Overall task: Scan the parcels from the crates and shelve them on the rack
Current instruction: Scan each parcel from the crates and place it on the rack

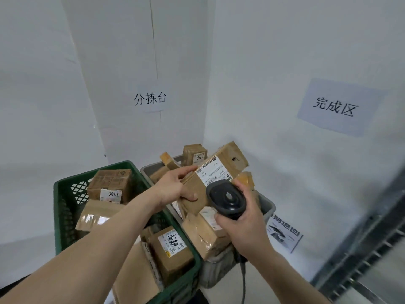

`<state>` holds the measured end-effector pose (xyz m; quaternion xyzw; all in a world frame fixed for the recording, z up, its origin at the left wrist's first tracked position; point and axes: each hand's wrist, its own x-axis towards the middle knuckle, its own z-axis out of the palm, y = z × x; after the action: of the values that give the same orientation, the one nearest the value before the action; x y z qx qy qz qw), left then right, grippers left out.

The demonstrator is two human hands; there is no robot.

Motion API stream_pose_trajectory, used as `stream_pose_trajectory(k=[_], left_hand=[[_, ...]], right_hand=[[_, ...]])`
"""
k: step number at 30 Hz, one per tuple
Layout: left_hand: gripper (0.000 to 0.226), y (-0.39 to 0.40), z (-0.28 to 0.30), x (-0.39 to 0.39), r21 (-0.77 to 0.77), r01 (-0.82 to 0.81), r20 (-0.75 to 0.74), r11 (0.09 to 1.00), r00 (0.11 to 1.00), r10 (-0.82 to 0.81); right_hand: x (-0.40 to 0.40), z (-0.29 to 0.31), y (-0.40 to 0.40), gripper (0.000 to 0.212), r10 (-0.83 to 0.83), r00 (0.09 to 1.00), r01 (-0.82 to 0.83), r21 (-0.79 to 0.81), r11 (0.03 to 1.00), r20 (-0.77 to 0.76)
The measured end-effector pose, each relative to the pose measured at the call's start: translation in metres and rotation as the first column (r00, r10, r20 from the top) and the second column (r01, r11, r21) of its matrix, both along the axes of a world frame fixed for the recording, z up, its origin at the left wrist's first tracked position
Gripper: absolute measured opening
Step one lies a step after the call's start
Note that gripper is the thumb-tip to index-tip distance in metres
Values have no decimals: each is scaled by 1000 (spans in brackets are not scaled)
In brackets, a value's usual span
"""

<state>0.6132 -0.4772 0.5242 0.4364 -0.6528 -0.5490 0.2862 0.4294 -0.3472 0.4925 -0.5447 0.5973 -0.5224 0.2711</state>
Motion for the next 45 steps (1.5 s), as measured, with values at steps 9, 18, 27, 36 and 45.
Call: stream_pose_trajectory(k=[9, 18, 27, 36, 45], left_hand=[[92, 33, 20, -115, 139, 138, -315, 981, 945, -88], [88, 101, 47, -245, 133, 281, -381, 951, 900, -212], [61, 156, 91, -323, 63, 313, -440, 948, 861, -255], [55, 171, 106, -322, 44, 326, -514, 944, 818, -259], [70, 181, 112, -289, -7, 453, -555, 891, 739, -381]], right_hand=[[-76, 25, 52, 86, -249, 966, 254, -78, 964, 69], [-172, 53, 119, 88, -463, 880, 474, -244, 846, 104], [-240, 92, 171, 87, -548, 826, 550, -393, 737, 130], [-229, 107, 177, 90, -571, 813, 556, -438, 707, 111], [-191, 118, 185, 90, -627, 768, 597, -504, 624, 134]])
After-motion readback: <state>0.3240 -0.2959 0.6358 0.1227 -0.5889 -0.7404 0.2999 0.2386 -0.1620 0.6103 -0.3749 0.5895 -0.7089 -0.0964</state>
